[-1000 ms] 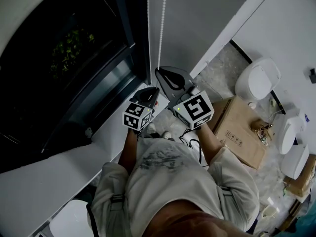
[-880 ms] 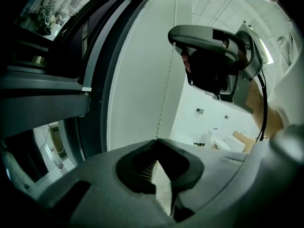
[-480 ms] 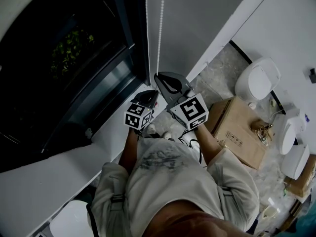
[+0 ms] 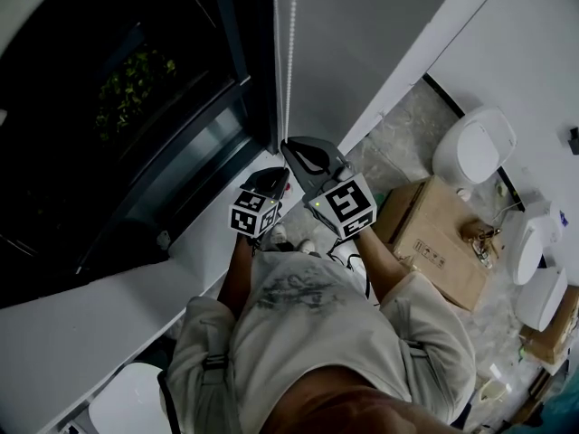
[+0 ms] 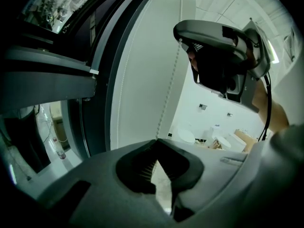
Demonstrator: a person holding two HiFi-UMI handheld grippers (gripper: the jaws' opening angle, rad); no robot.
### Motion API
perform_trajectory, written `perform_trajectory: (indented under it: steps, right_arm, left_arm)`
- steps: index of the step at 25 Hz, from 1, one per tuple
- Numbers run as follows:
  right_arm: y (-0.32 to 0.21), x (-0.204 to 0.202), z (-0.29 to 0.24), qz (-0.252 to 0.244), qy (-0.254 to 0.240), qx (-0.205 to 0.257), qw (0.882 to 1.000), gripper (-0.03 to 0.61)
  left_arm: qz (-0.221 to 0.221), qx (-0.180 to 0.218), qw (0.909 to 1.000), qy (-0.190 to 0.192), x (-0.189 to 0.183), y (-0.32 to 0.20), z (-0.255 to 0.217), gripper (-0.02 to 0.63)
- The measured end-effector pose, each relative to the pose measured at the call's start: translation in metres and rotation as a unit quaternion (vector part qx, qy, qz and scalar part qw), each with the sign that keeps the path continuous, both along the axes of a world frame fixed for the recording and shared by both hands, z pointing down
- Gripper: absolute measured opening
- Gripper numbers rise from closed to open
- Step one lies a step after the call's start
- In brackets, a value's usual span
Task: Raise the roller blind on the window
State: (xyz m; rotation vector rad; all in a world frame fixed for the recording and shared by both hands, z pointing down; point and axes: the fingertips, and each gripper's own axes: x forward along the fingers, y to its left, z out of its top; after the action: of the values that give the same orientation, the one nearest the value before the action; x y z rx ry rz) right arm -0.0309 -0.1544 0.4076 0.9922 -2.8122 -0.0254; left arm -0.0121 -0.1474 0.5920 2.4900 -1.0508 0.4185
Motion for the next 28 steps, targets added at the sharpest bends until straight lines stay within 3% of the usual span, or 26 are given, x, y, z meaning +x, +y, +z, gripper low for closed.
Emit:
perform_trajectory:
  steps: [10,15,22,28]
  right_arm:
    - [0.005,-0.005,0.000,-0.011,-0.001,0.004,1.000,0.011]
    - [0.005,-0.005,0.000,-0.014,-0.001,0.005,1.000,0.011]
    - [0.006,-0.003,0.000,-0.014,0.000,0.008,1.000,0.011]
    - [0.007,-0.003,0.000,-0.013,0.002,0.010,1.000,0.011]
  left_arm:
    - [-0.010,0.031,0.9993,0.016,-0.011,0.006,-0.021,0.015]
    - [-0.005,0.055,0.9981,0.028,-0.016,0.011,-0.055,0.060]
    - [-0.018,0.124,0.9902,0.063,-0.036,0.006,-0.139,0.095]
    - [-0.012,0.202,0.9760,0.082,-0.040,0.005,-0.220,0.115]
